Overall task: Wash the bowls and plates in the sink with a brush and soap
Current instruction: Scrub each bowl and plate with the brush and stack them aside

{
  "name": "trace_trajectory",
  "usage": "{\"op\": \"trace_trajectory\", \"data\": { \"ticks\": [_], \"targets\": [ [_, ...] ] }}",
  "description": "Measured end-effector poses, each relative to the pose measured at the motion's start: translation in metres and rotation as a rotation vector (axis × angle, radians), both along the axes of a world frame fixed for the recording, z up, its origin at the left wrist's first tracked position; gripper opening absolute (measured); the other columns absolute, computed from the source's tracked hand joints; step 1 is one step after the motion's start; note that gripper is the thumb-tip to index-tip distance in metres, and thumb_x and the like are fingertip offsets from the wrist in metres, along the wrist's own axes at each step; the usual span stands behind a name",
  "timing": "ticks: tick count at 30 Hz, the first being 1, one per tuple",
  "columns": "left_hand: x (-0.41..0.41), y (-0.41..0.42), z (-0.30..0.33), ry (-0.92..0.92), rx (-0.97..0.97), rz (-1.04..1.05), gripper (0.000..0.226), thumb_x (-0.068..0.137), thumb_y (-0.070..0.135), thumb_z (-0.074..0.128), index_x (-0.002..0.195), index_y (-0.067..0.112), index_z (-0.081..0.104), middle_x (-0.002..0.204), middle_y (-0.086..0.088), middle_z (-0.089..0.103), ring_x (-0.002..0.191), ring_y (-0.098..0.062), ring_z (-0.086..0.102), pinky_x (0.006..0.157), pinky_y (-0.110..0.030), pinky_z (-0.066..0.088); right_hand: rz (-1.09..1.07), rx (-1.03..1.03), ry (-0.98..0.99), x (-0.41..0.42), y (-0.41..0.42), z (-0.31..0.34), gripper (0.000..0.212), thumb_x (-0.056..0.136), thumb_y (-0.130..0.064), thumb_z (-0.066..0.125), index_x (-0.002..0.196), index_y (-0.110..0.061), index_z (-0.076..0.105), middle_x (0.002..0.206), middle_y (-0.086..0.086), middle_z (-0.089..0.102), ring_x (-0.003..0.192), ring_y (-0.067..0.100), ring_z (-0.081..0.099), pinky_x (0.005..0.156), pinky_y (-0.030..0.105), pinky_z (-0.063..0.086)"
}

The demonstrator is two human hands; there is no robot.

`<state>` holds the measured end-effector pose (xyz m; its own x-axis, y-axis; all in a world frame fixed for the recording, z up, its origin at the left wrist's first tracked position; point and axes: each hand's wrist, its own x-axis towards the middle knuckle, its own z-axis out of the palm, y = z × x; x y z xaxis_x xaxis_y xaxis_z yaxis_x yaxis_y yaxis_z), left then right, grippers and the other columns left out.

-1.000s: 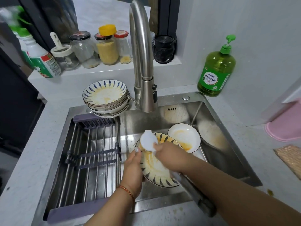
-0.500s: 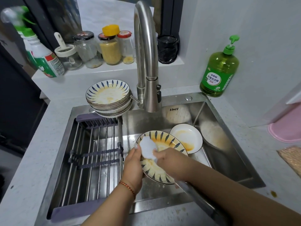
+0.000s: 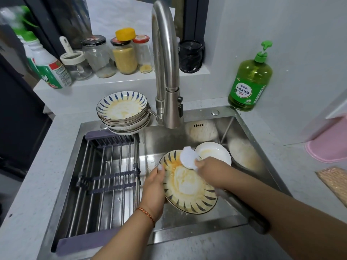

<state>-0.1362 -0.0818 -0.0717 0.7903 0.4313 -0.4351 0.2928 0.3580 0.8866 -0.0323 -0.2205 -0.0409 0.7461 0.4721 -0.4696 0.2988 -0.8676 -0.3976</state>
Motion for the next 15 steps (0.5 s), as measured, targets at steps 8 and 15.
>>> {"op": "trace_trajectory", "data": {
  "ticks": [8, 15],
  "targets": [
    [0.003, 0.006, -0.006, 0.041, -0.016, 0.083, 0.037, 0.102, 0.040, 0.038, 0.095, 0.016, 0.066, 0.092, -0.013, 0.071, 0.080, -0.028, 0.065, 0.063, -0.032, 0.048, 0.380, 0.034, 0.002, -0.054, 0.016, 0.021, 0.035, 0.100, -0.013, 0.033, 0.126, -0.001, 0.053, 0.090, 0.009, 0.049, 0.079, 0.019, 0.047, 0.076, 0.031, 0.044],
    [0.004, 0.019, 0.003, -0.059, 0.006, 0.091, 0.035, 0.103, 0.032, 0.038, 0.104, 0.013, 0.068, 0.095, -0.007, 0.075, 0.088, -0.025, 0.070, 0.069, -0.034, 0.056, 0.172, -0.275, 0.188, -0.038, -0.028, 0.025, 0.033, 0.092, 0.006, 0.037, 0.121, 0.012, 0.053, 0.127, 0.022, 0.046, 0.080, 0.024, 0.051, 0.062, 0.032, 0.031]
  ]
}}
